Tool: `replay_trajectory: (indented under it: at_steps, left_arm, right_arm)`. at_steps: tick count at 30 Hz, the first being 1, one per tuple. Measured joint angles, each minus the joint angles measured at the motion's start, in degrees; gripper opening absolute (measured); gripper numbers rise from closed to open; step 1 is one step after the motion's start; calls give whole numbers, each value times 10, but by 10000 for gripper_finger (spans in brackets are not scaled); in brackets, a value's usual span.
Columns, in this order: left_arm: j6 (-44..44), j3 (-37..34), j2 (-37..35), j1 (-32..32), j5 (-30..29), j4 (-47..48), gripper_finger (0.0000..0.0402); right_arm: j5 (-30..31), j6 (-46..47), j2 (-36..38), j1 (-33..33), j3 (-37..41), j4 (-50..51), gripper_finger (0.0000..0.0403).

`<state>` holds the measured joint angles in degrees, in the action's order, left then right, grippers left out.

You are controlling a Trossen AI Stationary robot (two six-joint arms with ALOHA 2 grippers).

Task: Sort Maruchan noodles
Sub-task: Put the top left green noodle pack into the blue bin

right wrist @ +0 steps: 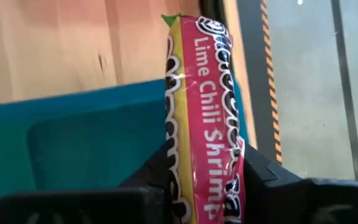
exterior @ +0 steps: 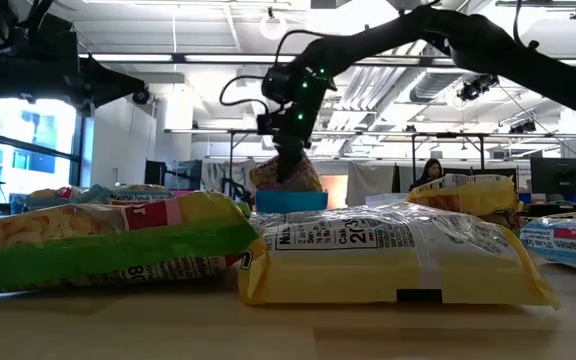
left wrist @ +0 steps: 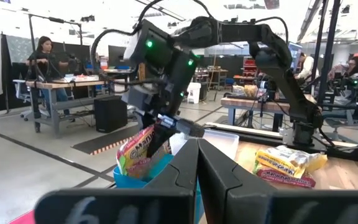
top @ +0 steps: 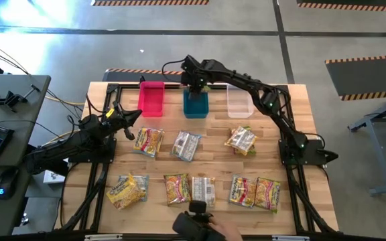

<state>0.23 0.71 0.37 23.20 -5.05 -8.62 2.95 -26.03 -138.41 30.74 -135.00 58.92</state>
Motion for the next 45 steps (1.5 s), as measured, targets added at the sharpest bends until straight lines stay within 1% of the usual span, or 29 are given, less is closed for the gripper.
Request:
replay_trajectory:
  at_steps: [6,9,13,15,17,19,22,33,42,45]
  left_arm:
    - [0,0,0,0,0,1,0]
    - [0,0,0,0,0,2,0]
    - [-1,0,0,0,0,3,0]
    - [-2,0,0,0,0,3,0]
    - [-6,0,0,0,0,3,0]
    - [-6,0,0,0,0,3,0]
    - [-6,0,0,0,0,3,0]
    - [-6,0,0,0,-1,3,0]
    - [-6,0,0,0,-1,2,0]
    - [-6,0,0,0,-1,2,0]
  right_arm:
    - [-10,-16,34,0,0,-6,82]
    - [-60,-29,52,6,0,-18,84]
    - [-155,-36,63,24,-1,-31,80]
    - [-192,-36,62,37,0,-27,80]
    - [-212,-36,62,47,11,-32,79]
    - [-214,-38,61,57,22,-38,79]
    - [-237,-38,61,65,37,-55,79]
    - [-237,-23,61,67,111,-121,79]
    - [-228,-18,63,68,121,-139,79]
    - [-216,-12,73,69,122,-138,79]
